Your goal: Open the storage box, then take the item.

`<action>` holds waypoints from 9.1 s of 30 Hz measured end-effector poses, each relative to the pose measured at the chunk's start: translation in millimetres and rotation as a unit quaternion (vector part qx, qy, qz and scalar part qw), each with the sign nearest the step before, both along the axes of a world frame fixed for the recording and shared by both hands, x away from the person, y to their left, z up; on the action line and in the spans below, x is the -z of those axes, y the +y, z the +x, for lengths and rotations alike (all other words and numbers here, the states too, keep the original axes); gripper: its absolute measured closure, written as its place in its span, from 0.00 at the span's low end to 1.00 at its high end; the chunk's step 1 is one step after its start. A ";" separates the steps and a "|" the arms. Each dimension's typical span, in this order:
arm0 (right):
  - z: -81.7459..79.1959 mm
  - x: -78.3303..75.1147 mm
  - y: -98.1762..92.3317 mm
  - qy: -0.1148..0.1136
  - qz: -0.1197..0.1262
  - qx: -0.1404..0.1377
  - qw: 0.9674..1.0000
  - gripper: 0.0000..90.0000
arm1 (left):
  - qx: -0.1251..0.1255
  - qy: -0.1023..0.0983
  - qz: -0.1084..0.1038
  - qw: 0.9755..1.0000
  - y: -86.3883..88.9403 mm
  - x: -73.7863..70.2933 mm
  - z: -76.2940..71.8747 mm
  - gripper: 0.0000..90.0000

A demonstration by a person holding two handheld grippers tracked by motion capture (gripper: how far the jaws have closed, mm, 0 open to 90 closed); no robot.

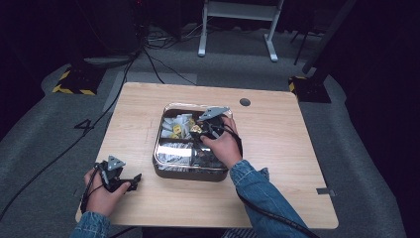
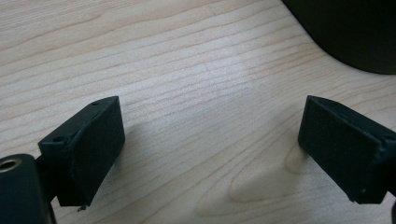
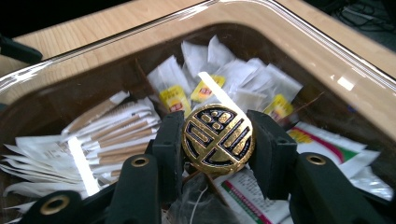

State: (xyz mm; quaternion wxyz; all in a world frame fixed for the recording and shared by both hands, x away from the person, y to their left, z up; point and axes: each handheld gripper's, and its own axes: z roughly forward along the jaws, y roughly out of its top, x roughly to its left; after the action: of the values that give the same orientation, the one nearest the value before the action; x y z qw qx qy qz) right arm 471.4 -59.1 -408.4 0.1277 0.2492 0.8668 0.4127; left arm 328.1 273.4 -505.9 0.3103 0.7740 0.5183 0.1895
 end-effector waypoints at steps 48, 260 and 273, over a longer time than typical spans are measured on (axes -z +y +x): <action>0.2 -90.3 -149.6 -0.028 0.032 0.090 0.995 0.65 | 0.000 0.000 -0.001 1.000 -0.3 0.0 0.3 0.08; -117.7 96.1 -188.8 0.015 -0.010 0.001 1.000 0.42 | 0.055 -0.015 0.014 0.998 -103.5 -57.6 59.2 0.74; -118.1 96.0 -188.8 0.014 -0.010 -0.002 1.000 0.44 | 0.054 0.007 0.046 0.997 -104.1 -50.3 66.9 0.88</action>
State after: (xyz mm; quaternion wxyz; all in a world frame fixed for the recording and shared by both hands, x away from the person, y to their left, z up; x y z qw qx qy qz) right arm 353.3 -247.9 -504.4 0.1170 0.2522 0.8729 0.4008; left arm 395.0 169.3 -455.5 0.2808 0.8155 0.4687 0.1907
